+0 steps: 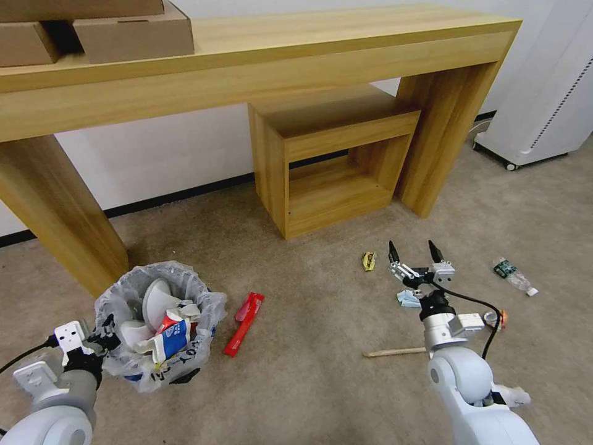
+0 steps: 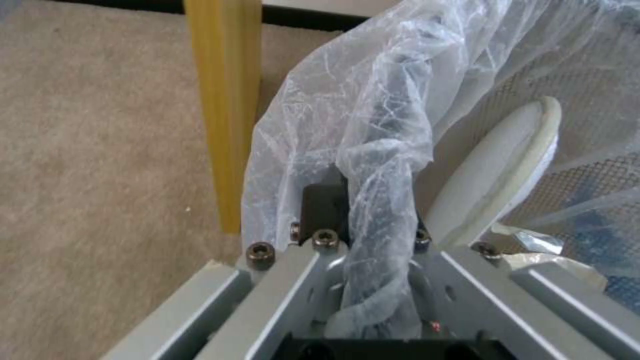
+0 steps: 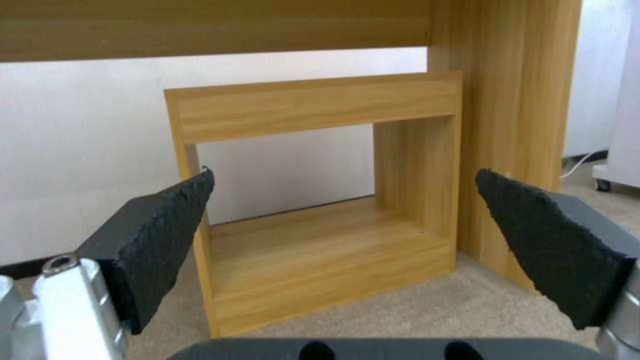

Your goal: Pick up the trash bin and place the garbage on the floor into it.

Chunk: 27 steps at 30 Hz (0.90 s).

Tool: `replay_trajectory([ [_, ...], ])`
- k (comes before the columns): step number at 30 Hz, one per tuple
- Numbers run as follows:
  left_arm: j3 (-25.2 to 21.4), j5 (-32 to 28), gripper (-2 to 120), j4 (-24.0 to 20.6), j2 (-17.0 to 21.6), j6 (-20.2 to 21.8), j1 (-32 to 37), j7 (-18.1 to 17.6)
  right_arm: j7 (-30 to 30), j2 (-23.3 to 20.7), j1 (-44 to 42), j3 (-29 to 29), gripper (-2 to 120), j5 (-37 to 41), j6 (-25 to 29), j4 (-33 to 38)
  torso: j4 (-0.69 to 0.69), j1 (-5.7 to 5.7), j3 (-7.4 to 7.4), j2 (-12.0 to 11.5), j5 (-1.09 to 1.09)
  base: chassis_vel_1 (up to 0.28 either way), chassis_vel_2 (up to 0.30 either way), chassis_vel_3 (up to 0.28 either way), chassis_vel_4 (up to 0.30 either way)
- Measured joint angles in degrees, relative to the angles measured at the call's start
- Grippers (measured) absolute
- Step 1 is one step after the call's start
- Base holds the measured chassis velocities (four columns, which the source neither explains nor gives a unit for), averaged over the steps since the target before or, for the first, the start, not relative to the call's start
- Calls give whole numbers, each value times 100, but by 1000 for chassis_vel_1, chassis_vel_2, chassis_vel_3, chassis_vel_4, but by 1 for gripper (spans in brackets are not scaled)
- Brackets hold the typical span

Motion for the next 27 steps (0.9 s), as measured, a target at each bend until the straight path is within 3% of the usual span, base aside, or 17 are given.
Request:
replay_trajectory([
  [10,3,-12,1,33,-1,-11,-19,13,40,20,79,-114,100,-2,60,-63,-1,1,3,-1,1,-137,135,125,-125],
  [27,-13,-41,1,118,16,-7,-50,25,585,-186,500,-888,100,817,-729,2,0,0,0,0,0,-1,1,2,-3],
])
